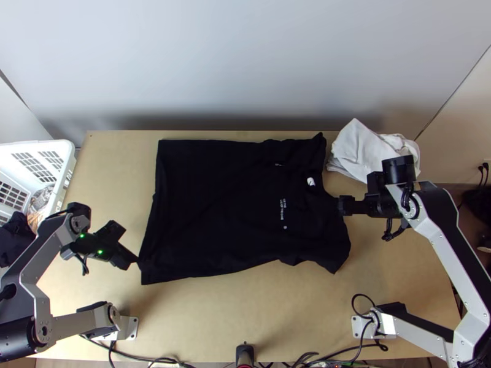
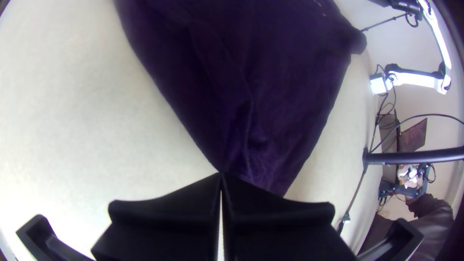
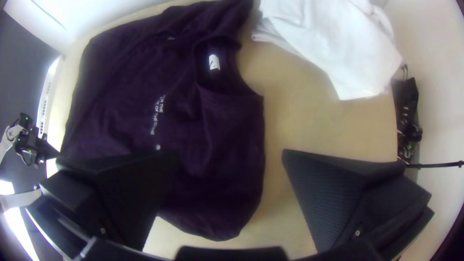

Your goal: Fold the t-shirt

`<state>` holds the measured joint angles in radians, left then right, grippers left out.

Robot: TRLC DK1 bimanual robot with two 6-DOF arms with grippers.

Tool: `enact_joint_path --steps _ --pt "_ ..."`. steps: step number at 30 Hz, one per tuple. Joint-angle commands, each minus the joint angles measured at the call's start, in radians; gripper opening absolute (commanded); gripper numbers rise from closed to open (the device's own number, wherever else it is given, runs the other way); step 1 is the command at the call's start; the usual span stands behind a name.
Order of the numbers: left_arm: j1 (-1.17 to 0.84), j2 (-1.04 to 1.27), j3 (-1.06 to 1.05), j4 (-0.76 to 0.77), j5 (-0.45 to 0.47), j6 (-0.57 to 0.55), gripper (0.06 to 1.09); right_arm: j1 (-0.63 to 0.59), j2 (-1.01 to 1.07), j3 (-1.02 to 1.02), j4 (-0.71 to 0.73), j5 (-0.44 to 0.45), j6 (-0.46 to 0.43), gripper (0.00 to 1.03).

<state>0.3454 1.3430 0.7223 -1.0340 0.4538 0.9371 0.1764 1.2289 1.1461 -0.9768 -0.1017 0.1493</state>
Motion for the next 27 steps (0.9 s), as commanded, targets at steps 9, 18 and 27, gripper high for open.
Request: enact_joint_path --steps 9,18,27 --pt "0.035 -0.002 0.005 -0.017 -0.029 0.043 0.09 0.109 0.072 -0.279 -0.111 -0.144 0.026 0.98" --pt "0.003 0.002 0.014 -0.012 -0.029 0.022 0.09 0.126 0.144 -0.322 -0.152 -0.147 0.019 0.91" --pt "0.003 0.001 0.017 -0.012 -0.03 0.017 0.09 0.055 0.176 -0.31 -0.195 -0.153 -0.004 0.05"
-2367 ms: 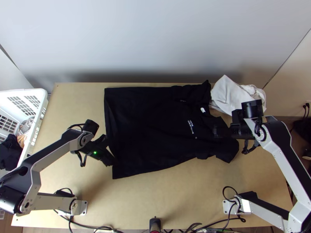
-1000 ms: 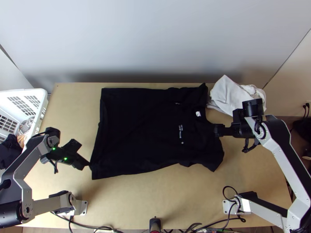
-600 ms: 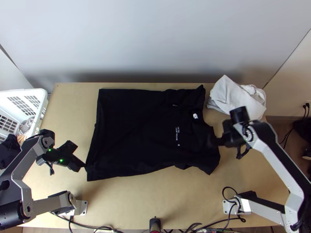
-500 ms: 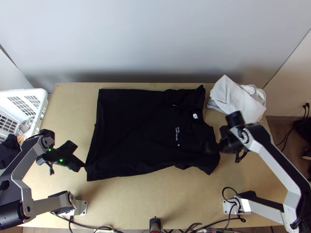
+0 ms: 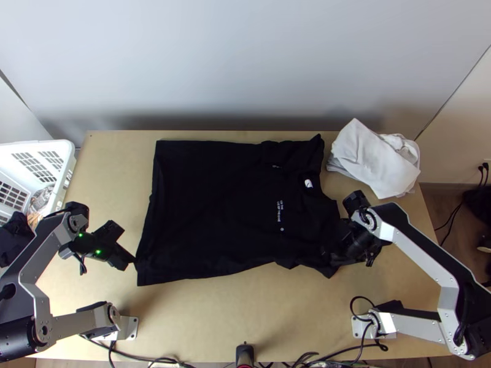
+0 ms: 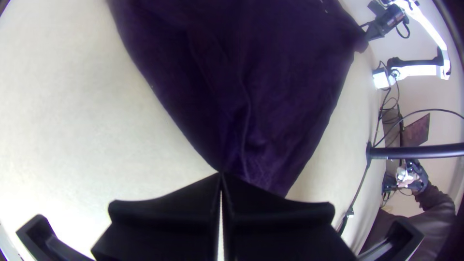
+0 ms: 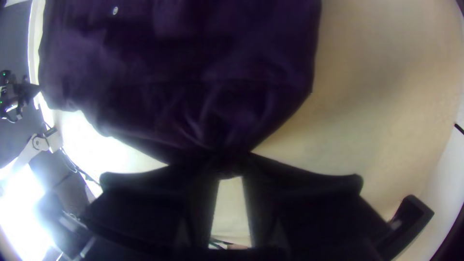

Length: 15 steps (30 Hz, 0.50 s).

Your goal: Fold the t-shirt

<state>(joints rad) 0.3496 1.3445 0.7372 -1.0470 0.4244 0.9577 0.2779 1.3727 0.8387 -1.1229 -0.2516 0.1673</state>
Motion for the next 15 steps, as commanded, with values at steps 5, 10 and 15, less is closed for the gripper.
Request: enact_joint_path --steps 5,10,15 --pt "-0.003 0.007 0.018 0.002 0.001 -0.002 0.09 -0.037 0.077 0.034 -0.212 -0.003 -0.134 0.03" --pt "-0.006 0.024 0.041 0.002 0.001 -0.004 0.09 0.032 0.012 0.013 -0.307 0.002 -0.258 0.03" --pt "-0.006 0.033 0.051 0.002 0.001 -0.004 0.09 0.099 -0.05 -0.004 -0.348 0.032 -0.321 0.03"
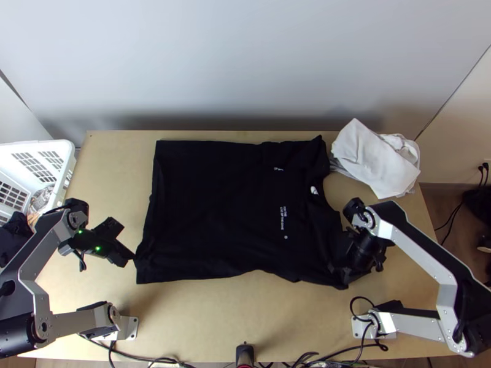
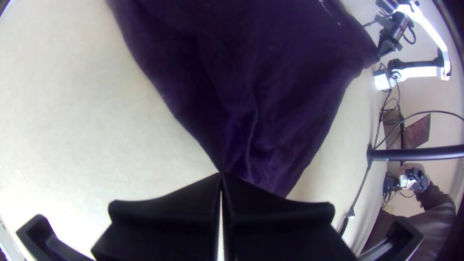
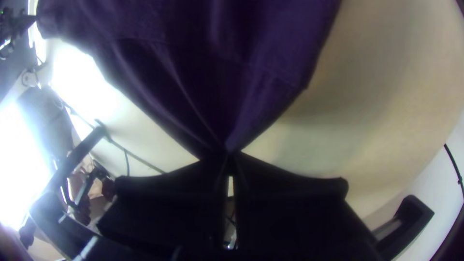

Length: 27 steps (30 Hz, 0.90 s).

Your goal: Fold the t-shirt

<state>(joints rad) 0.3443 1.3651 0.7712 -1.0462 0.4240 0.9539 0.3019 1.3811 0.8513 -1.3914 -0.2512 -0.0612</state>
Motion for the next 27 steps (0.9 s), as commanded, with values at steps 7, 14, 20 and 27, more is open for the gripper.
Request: enact_joint_path --steps 7,14,20,27 --pt "-0.013 0.014 0.04 -0.003 -0.001 -0.003 0.09 0.338 -0.168 -0.054 -0.124 0.078 -0.216 0.03" --pt "-0.028 0.026 0.089 -0.018 -0.001 -0.017 0.09 0.425 -0.171 -0.066 -0.095 0.081 -0.23 0.34" --pt "-0.036 0.031 0.111 -0.049 -0.001 -0.006 0.09 0.425 -0.237 -0.049 -0.095 0.128 -0.262 0.99" --pt "-0.082 0.04 0.129 -0.081 -0.001 -0.001 0.09 0.344 -0.246 0.164 0.023 0.145 -0.308 0.99"
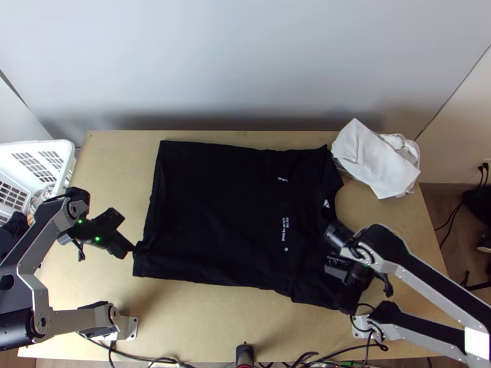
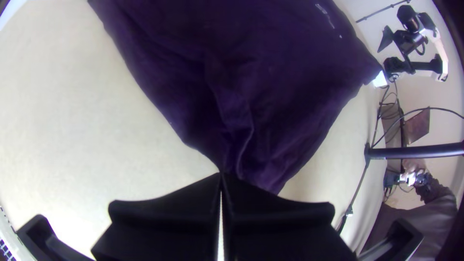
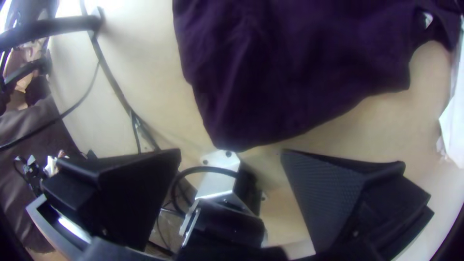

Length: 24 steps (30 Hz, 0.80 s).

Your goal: Fold the t-shirt

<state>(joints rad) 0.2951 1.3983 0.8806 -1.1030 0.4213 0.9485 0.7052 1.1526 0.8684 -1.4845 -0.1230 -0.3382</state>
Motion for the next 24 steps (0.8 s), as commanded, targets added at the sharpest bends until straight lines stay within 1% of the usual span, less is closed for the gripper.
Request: enact_joint_path --steps 1,4,5,6,7,8,9,15,17,19,21,22,24 --pt "-0.042 0.007 0.023 -0.028 0.002 -0.001 0.09 -0.108 -0.014 0.172 0.201 0.016 -0.024 0.99" --pt "-0.07 0.011 0.026 -0.029 0.002 -0.013 0.09 -0.21 -0.001 0.231 0.354 0.016 0.039 0.99" --pt "-0.076 0.013 0.029 -0.037 0.002 -0.013 0.16 -0.227 -0.001 0.242 0.388 0.016 0.057 0.99" --pt "-0.079 0.014 0.035 -0.04 0.002 -0.019 0.39 -0.237 -0.002 0.251 0.411 0.016 0.068 0.99" --pt "-0.079 0.014 0.044 -0.04 0.004 -0.027 0.83 -0.251 -0.008 0.254 0.438 0.016 0.077 0.99" --pt "-0.079 0.013 0.052 -0.046 0.004 -0.033 1.07 -0.257 -0.014 0.258 0.463 0.016 0.084 0.99" --pt "-0.082 0.013 0.066 -0.067 0.004 -0.03 1.04 -0.26 -0.019 0.261 0.475 0.016 0.091 0.99" --pt "-0.088 -0.042 0.192 -0.069 0.027 -0.079 1.04 -0.328 -0.057 0.271 0.561 0.016 0.123 0.99" --pt "-0.1 -0.065 0.235 -0.024 0.039 -0.129 1.04 -0.365 -0.065 0.261 0.629 0.017 0.12 0.99" --pt "-0.12 -0.07 0.276 0.045 0.042 -0.212 1.04 -0.428 -0.05 0.259 0.708 0.019 0.119 0.98" --pt "-0.157 -0.061 0.301 0.123 0.045 -0.28 1.04 -0.466 0.001 0.281 0.741 0.022 0.125 0.98" --pt "-0.177 -0.05 0.305 0.166 0.045 -0.309 1.04 -0.495 0.035 0.299 0.756 0.02 0.143 0.98" --pt "-0.226 -0.001 0.342 0.2 0.043 -0.344 1.04 -0.527 0.13 0.356 0.779 0.02 0.192 0.98"
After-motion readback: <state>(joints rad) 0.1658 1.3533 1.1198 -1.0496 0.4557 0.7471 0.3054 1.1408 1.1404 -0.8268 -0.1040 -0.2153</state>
